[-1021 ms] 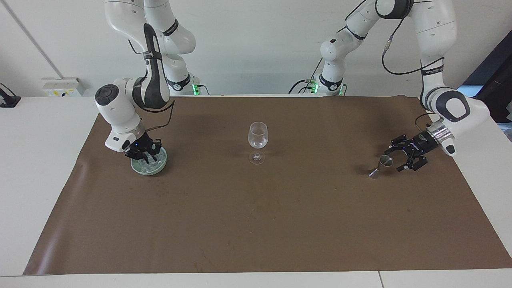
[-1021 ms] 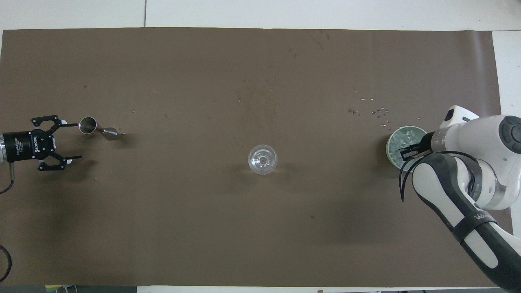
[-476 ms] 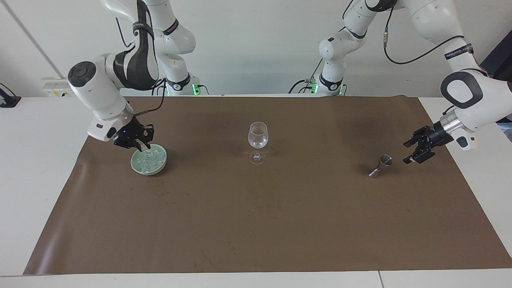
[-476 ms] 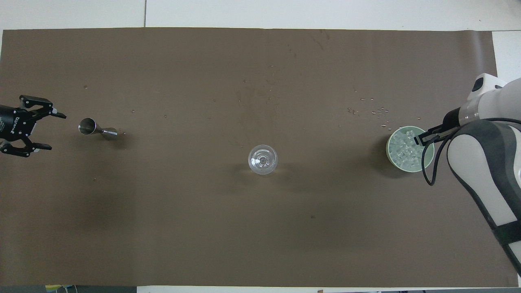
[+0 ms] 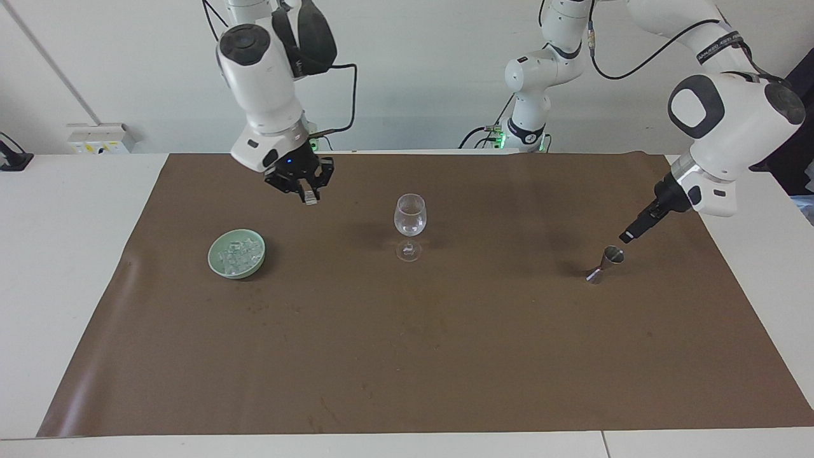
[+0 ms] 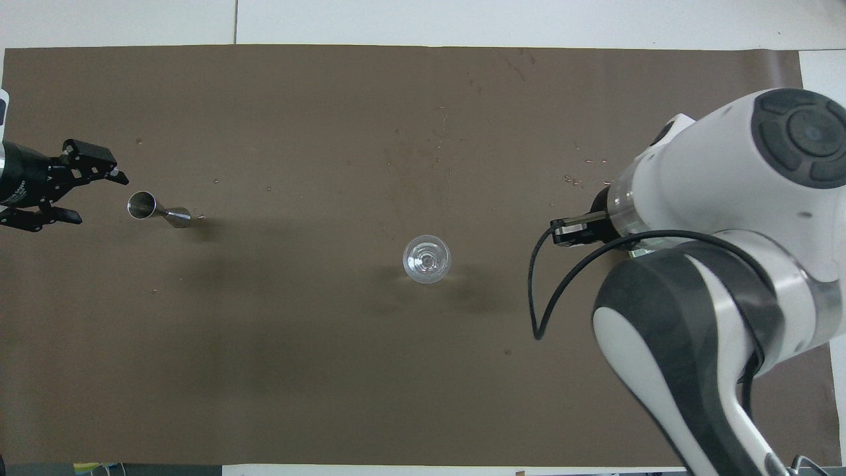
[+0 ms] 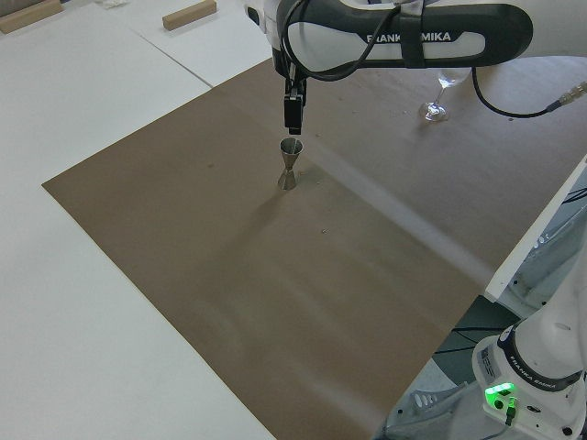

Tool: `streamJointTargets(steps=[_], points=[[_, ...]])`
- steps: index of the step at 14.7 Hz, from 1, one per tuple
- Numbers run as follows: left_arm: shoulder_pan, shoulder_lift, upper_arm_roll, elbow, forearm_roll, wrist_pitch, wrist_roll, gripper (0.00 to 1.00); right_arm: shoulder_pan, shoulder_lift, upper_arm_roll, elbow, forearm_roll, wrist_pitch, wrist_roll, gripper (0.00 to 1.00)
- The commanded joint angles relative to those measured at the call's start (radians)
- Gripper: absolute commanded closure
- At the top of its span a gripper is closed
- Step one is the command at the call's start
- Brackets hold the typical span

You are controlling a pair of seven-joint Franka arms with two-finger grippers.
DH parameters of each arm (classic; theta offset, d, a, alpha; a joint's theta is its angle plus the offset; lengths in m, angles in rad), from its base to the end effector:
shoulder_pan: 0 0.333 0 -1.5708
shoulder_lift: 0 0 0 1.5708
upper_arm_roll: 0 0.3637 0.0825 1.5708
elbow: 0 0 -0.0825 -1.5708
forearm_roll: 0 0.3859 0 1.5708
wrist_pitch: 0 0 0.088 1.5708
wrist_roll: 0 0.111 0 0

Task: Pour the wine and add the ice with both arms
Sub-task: 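Carry the ice over the clear glass with the right gripper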

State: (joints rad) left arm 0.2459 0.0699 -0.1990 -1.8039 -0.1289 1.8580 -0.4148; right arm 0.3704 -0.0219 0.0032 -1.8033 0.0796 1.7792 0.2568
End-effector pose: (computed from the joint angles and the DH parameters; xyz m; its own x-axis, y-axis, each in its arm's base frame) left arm 0.5865 0.0202 0.5428 0.8776 0.4741 -0.0707 0.4794 -0.8697 0.1179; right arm 0.5159 0.2100 0.5875 0.9946 0.1009 -0.0225 0.0990 -0.9923 -0.0744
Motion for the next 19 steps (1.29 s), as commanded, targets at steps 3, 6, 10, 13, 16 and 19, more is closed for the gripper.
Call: streamJointTargets(steps=[3, 6, 10, 13, 16, 19], points=[[-0.079, -0.091, 0.012, -0.038, 0.043, -0.049, 0.204, 0.0, 0.172, 0.04, -0.002, 0.05, 0.012, 0.07, 0.235, 0.85], [-0.134, -0.114, 0.024, -0.04, 0.054, -0.091, 0.284, 0.0, 0.255, 0.083, -0.003, 0.053, -0.003, 0.147, 0.334, 0.88], [-0.216, -0.127, 0.082, -0.032, 0.112, -0.117, 0.289, 0.0, 0.289, 0.125, -0.003, 0.052, -0.011, 0.224, 0.337, 0.88], [-0.284, -0.13, 0.151, -0.028, 0.112, -0.128, 0.304, 0.0, 0.291, 0.119, -0.002, 0.024, -0.055, 0.23, 0.335, 0.88], [-0.293, -0.142, 0.173, -0.035, 0.111, -0.146, 0.343, 0.0, 0.294, 0.141, -0.002, 0.018, -0.058, 0.273, 0.338, 0.88], [-0.284, -0.142, 0.173, -0.034, 0.104, -0.167, 0.384, 0.0, 0.285, 0.146, -0.003, 0.018, -0.058, 0.299, 0.338, 0.87]])
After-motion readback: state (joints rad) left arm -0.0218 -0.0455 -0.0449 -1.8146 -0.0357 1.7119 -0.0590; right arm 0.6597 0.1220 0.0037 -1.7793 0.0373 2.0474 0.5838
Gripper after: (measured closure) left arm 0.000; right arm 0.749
